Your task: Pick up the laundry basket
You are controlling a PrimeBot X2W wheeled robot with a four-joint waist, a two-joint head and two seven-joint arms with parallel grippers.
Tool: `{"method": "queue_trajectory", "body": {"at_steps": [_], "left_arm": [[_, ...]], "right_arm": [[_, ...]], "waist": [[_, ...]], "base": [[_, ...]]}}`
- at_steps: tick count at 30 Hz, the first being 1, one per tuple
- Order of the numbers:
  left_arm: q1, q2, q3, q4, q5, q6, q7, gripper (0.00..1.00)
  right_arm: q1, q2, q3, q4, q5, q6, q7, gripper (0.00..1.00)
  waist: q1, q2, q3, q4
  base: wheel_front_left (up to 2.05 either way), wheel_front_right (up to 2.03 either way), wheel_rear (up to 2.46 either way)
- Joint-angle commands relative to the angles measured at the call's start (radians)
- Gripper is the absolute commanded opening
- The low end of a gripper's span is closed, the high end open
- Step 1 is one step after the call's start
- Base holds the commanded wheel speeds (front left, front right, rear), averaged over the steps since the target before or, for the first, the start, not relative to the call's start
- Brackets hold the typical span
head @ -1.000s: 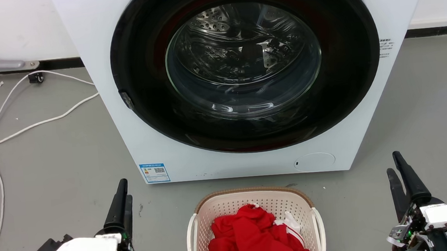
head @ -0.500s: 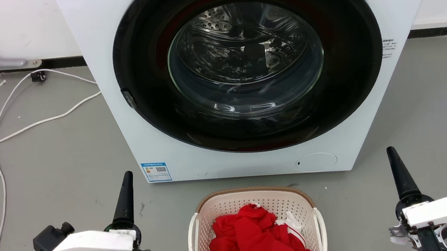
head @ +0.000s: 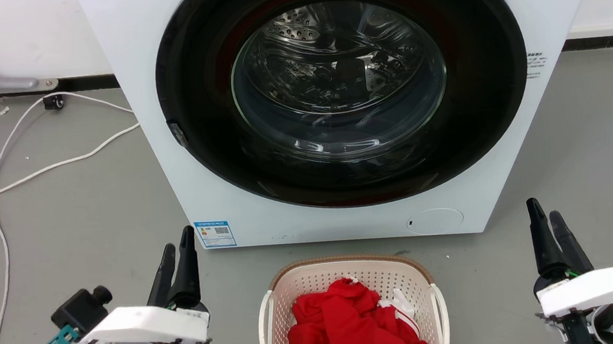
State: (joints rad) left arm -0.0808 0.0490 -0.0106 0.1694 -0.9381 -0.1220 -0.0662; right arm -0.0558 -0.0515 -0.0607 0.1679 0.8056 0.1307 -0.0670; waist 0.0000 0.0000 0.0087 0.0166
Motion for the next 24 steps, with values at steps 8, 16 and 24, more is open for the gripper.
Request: {"method": "queue_trajectory", "body": {"at_steps": [8,16,24], "left_arm": [[-0.039,0.002,-0.019,-0.008,0.193,0.007,-0.037,1.00],[-0.046,0.002,-0.027,0.010,0.312,0.016,-0.061,1.00],[-0.052,0.003,-0.036,0.015,0.416,0.021,-0.082,1.00]], "right_arm": [[-0.003,-0.001,-0.002,-0.018,-0.185,0.000,-0.026,1.00],[-0.003,0.000,0.000,-0.023,-0.307,0.000,-0.033,1.00],[0.001,0.000,0.000,-0.030,-0.415,0.000,-0.040,1.00]], "waist": [[0.0000,0.0000,0.002,0.001],[0.0000,0.0000,0.005,0.002],[0.0000,0.0000,0.008,0.003]], "base": [[0.00,0.00,0.00],[0.00,0.00,0.00],[0.00,0.00,0.00]]}}
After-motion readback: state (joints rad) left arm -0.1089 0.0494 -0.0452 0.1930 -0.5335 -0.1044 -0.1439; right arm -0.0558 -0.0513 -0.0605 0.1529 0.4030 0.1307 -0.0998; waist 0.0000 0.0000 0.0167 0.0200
